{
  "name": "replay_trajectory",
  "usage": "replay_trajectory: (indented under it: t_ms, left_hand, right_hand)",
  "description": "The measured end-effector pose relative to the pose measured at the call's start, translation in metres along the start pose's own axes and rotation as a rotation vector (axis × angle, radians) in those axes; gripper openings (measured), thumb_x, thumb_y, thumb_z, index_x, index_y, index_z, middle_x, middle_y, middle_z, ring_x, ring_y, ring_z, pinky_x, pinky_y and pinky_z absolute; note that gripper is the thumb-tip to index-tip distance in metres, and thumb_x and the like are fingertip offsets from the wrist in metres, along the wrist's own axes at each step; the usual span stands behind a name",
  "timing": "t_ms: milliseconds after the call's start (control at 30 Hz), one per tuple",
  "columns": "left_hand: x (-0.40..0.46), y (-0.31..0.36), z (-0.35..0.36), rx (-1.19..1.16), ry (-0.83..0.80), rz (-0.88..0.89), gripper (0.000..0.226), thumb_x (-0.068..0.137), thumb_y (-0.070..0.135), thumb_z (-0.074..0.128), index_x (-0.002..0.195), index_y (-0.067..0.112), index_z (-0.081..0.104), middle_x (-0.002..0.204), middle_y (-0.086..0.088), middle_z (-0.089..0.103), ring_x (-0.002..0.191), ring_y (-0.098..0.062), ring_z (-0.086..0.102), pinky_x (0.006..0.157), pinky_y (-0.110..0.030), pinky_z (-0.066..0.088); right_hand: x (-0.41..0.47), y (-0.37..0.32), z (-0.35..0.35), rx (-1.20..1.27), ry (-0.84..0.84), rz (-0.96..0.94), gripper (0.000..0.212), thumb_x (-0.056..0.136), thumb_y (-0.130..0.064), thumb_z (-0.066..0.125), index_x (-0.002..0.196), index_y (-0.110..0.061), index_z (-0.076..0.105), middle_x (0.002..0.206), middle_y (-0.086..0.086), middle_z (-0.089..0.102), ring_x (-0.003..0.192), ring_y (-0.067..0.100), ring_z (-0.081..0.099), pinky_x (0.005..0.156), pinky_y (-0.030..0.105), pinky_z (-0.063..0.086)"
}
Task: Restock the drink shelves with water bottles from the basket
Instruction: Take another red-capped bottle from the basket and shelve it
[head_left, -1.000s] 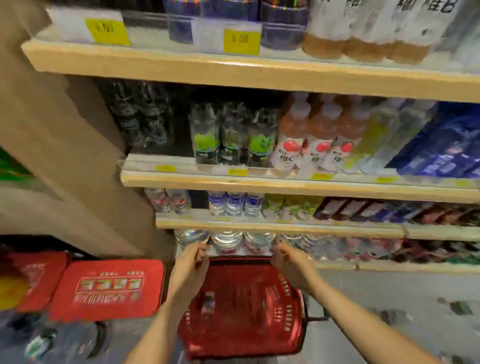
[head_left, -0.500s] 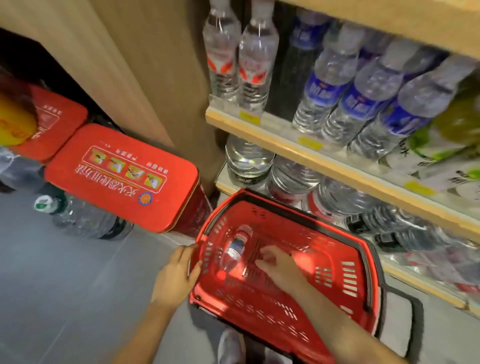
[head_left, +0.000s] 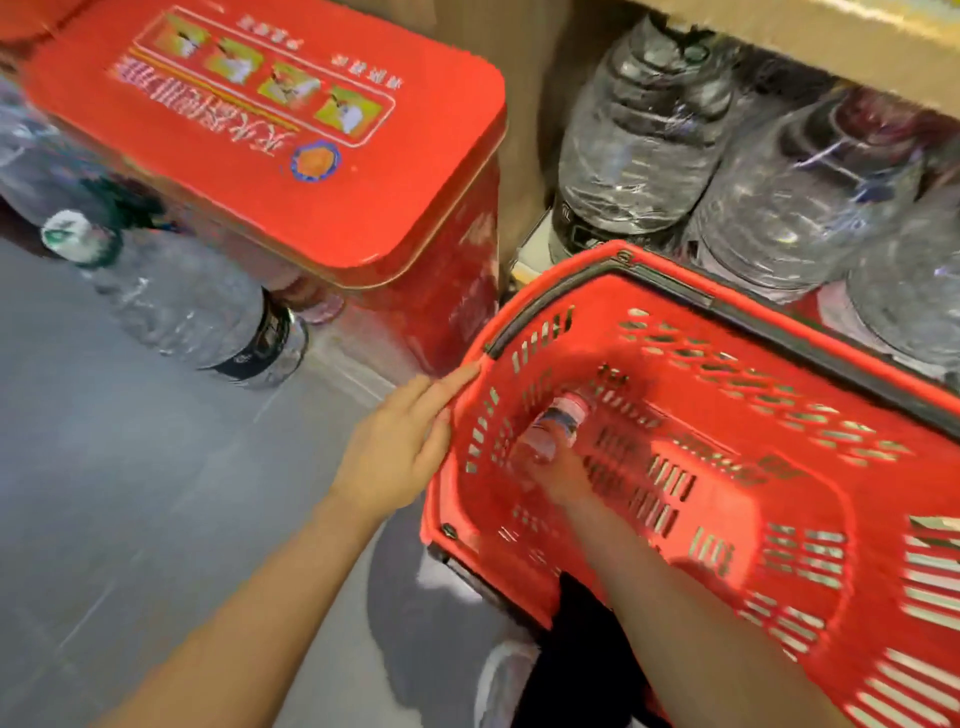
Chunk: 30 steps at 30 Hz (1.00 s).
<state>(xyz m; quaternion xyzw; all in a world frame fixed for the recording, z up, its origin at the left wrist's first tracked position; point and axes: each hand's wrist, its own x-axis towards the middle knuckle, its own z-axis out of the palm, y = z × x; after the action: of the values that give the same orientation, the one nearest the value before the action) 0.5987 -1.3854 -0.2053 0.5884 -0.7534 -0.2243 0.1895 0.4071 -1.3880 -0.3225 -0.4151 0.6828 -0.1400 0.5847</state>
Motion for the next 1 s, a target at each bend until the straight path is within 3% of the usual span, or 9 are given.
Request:
replay_trajectory:
  t_ms: [67, 167, 233, 300, 433, 600, 733, 800, 1000]
  left_hand:
    - [0.002, 0.001, -0.003, 0.038, 0.008, -0.012, 0.049, 0.092, 0.037, 0.024, 0.140, 0.033, 0.035, 0.095, 0.000, 0.054, 0.094, -0.014, 0.050, 0.074, -0.021, 0.039]
    - [0.002, 0.009, -0.010, 0.131, -0.042, -0.035, 0.051, 0.091, 0.041, 0.024, 0.140, 0.031, 0.036, 0.096, -0.002, 0.056, 0.092, -0.021, 0.055, 0.070, -0.032, 0.048]
    - [0.003, 0.020, -0.017, 0.186, -0.075, -0.024, 0.051, 0.090, 0.038, 0.034, 0.138, 0.024, 0.040, 0.095, -0.005, 0.056, 0.085, -0.026, 0.058, 0.062, -0.032, 0.047]
    - [0.000, 0.036, -0.029, 0.204, -0.121, -0.011, 0.051, 0.086, 0.030, 0.050, 0.135, 0.020, 0.043, 0.104, -0.007, 0.058, 0.090, -0.028, 0.060, 0.065, -0.032, 0.049]
    - [-0.004, 0.098, -0.083, 0.014, -0.136, -0.073, 0.060, 0.077, 0.033, 0.067, 0.131, 0.020, 0.047, 0.123, 0.002, 0.055, 0.111, -0.014, 0.052, 0.086, -0.022, 0.043]
    - [0.002, 0.205, -0.157, 0.041, -0.317, 0.127, 0.086, 0.058, 0.040, 0.070, 0.134, 0.010, 0.046, 0.132, -0.016, 0.055, 0.120, -0.032, 0.054, 0.101, -0.045, 0.043]
    - [0.009, 0.266, -0.199, -0.049, -0.324, 0.243, 0.093, 0.050, 0.034, 0.081, 0.133, 0.016, 0.044, 0.133, -0.010, 0.053, 0.123, -0.025, 0.050, 0.108, -0.026, 0.036]
    - [0.017, 0.295, -0.221, -0.114, -0.328, 0.240, 0.087, 0.058, 0.037, 0.081, 0.135, 0.028, 0.041, 0.138, -0.001, 0.051, 0.128, -0.015, 0.044, 0.112, -0.025, 0.028]
    - [0.026, 0.365, -0.295, -0.332, -0.317, 0.128, 0.074, 0.058, 0.026, 0.081, 0.126, 0.017, 0.053, 0.122, 0.001, 0.063, 0.112, -0.010, 0.058, 0.097, -0.035, 0.047]
  right_hand:
    - [-0.009, -0.013, -0.011, 0.094, 0.011, 0.032, 0.061, 0.070, -0.034, 0.070, 0.122, -0.036, 0.037, 0.105, 0.006, 0.058, 0.089, 0.017, 0.055, 0.079, 0.034, 0.046]
    - [-0.031, -0.032, -0.040, 0.189, -0.094, 0.091, 0.046, 0.087, -0.010, 0.059, 0.124, -0.031, 0.042, 0.104, -0.005, 0.053, 0.068, -0.006, 0.059, 0.069, 0.021, 0.046]
    - [-0.047, -0.037, -0.061, 0.277, -0.086, 0.139, 0.039, 0.086, -0.004, 0.057, 0.120, -0.025, 0.054, 0.096, -0.003, 0.062, 0.061, -0.004, 0.060, 0.063, 0.018, 0.046]
    - [-0.085, -0.057, -0.081, 0.330, -0.093, 0.204, 0.037, 0.081, -0.004, 0.060, 0.108, -0.029, 0.059, 0.084, -0.004, 0.065, 0.070, 0.006, 0.060, 0.063, 0.022, 0.048]
    - [-0.173, -0.108, -0.130, 0.346, -0.156, 0.207, 0.065, 0.050, -0.024, 0.072, 0.113, -0.035, 0.062, 0.104, -0.003, 0.067, 0.095, 0.016, 0.058, 0.093, 0.045, 0.047]
    - [-0.313, -0.203, -0.207, 0.331, -0.208, 0.088, 0.027, 0.080, -0.011, 0.064, 0.100, -0.029, 0.066, 0.106, -0.004, 0.065, 0.084, 0.007, 0.060, 0.074, 0.028, 0.050]
    - [-0.403, -0.282, -0.261, 0.204, -0.287, 0.012, 0.044, 0.073, -0.017, 0.061, 0.113, -0.001, 0.059, 0.116, 0.014, 0.062, 0.084, 0.003, 0.061, 0.073, 0.022, 0.052]
    - [-0.437, -0.319, -0.277, 0.136, -0.285, -0.004, 0.036, 0.087, -0.017, 0.055, 0.123, -0.010, 0.056, 0.125, 0.005, 0.058, 0.102, 0.008, 0.059, 0.080, 0.020, 0.053]
    - [-0.500, -0.371, -0.311, 0.336, -0.253, -0.038, 0.029, 0.090, -0.038, 0.049, 0.104, -0.015, 0.061, 0.075, 0.002, 0.071, 0.062, 0.014, 0.067, 0.057, 0.021, 0.057]
